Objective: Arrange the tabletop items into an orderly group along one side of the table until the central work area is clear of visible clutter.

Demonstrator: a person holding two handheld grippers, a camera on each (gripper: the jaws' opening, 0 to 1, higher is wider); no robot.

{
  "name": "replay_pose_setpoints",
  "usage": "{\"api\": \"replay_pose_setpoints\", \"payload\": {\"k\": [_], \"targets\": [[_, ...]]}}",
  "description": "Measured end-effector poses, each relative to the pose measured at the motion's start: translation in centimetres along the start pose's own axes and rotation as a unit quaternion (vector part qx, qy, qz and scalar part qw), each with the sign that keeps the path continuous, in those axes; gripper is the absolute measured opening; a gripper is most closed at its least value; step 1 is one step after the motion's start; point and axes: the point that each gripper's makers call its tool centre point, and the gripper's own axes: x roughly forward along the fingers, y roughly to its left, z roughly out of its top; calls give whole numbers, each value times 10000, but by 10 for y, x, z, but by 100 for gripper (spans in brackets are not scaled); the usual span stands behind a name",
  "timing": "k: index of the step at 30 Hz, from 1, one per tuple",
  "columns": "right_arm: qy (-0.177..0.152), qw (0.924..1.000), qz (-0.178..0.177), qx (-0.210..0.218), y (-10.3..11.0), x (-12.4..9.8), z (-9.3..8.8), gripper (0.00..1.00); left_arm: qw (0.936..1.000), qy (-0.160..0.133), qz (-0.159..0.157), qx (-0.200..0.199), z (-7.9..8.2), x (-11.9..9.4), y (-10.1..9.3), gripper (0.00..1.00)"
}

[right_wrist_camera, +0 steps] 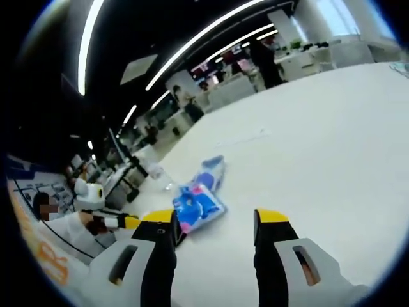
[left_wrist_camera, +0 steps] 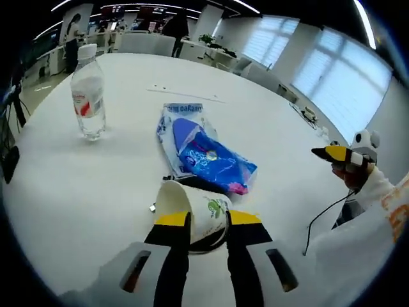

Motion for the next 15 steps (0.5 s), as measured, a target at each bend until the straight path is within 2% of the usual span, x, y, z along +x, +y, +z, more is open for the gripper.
{"api": "replay_pose_setpoints", "payload": {"k": [5,6,9,11,15], "targets": [[17,10000,17,51,1,1,-2,46,9999,-78,-148,-35,3,-1,-3,2],[29,10000,32,55,1,2,-2,46,9997,-93,-201,60,3,-2,-5,0],[64,9999,92,36,5,4,-4,47,9967,-22,-376,721,2,-5,-13,0],[105,9998,155,8,9,5,-5,47,9944,39,-490,940,1,-8,-20,0],[265,9987,350,-262,21,8,-9,49,9873,-80,-688,1431,8,-18,-31,0]]}}
